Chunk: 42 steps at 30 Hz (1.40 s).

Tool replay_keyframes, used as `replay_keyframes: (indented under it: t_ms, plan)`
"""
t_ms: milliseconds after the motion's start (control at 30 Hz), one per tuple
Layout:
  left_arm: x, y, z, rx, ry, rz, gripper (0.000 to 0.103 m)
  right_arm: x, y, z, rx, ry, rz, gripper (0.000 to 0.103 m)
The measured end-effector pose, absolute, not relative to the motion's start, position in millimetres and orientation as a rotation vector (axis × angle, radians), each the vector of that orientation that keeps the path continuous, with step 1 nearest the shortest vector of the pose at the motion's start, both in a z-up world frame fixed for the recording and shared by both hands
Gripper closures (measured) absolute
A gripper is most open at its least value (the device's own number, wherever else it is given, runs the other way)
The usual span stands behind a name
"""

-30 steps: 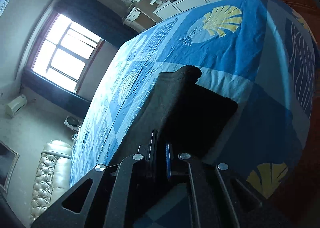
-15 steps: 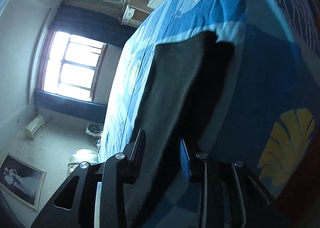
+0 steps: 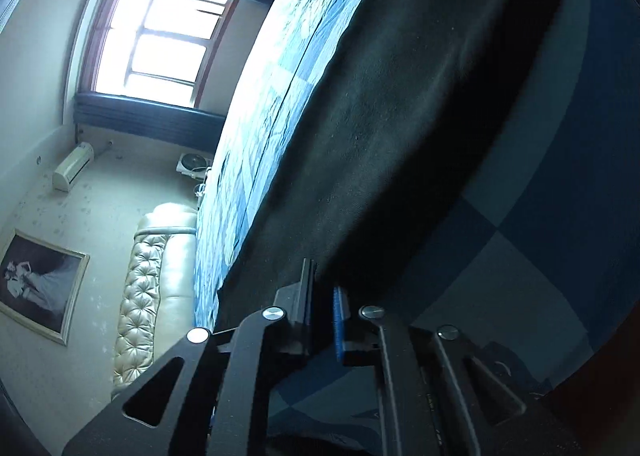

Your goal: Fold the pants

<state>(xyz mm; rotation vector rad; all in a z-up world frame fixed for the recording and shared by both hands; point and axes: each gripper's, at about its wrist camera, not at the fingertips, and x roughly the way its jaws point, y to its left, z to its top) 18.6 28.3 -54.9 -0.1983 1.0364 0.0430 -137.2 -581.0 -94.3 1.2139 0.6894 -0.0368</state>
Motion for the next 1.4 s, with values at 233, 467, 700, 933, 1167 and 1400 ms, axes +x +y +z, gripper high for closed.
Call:
replay_keyframes:
  t_ms: [233, 467, 700, 933, 1167, 1400]
  plan:
    - [16, 26, -55, -0.174, 1.026, 0.03, 0.011, -135, -584, -106, 1.174, 0.713, -0.033, 0.097]
    - [18, 27, -55, -0.185, 1.029, 0.032, 0.011, -147, -590, -108, 1.162, 0.725, -0.009, 0.095]
    - [19, 27, -57, -0.184, 1.034, 0.01, 0.007, -163, -603, -85, 1.05, 0.774, 0.015, 0.07]
    - [19, 26, -58, -0.173, 1.036, 0.007, 0.006, -184, -695, -8, 0.843, 0.576, -0.015, 0.041]
    - [20, 25, -58, -0.17, 1.036, 0.009, 0.006, -166, -824, -34, 0.895, 0.666, -0.137, 0.041]
    - [19, 26, -59, -0.173, 1.026, 0.009, 0.004, -136, -837, -87, 0.929, 0.826, -0.088, 0.033]
